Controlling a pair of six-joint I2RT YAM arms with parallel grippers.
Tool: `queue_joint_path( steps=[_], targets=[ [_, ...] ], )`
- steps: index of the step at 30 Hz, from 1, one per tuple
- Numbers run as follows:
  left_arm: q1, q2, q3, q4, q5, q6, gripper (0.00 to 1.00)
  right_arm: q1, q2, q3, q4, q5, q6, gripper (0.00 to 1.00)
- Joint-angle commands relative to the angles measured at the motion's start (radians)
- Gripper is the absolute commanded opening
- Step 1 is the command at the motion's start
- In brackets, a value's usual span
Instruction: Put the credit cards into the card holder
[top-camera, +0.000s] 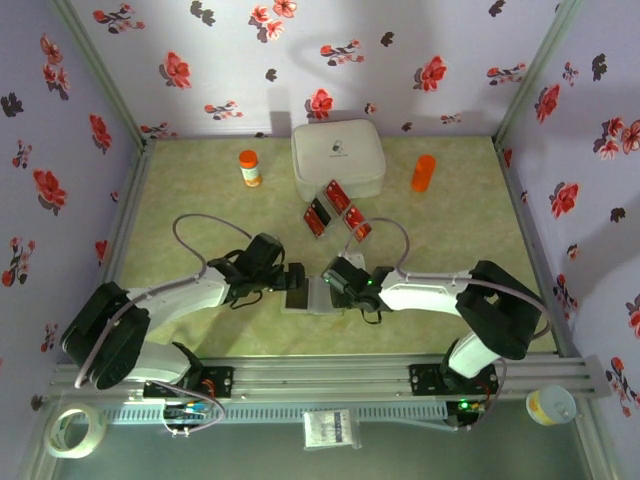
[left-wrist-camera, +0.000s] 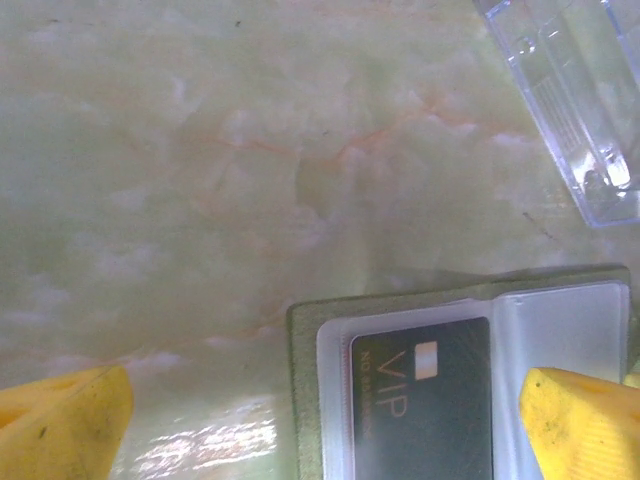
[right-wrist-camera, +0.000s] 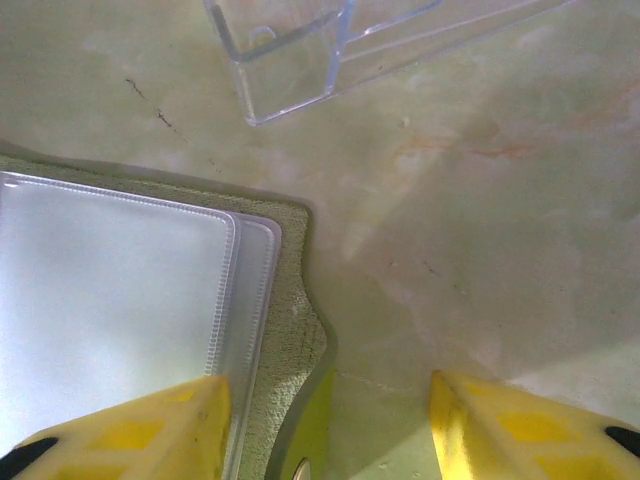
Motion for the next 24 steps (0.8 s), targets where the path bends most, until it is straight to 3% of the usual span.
queue_joint_path(
  steps=[1, 24],
  targets=[
    [0.006, 0.026, 0.023, 0.059, 0.033, -0.04, 1.0, 0.011, 0.03, -0.002, -0.036, 0.027, 0.021, 0.54],
    [0.006, 0.094, -0.043, 0.21, 0.116, -0.095, 1.0, 0.014, 0.043, -0.01, -0.023, 0.023, 0.024, 0.54]
  ],
)
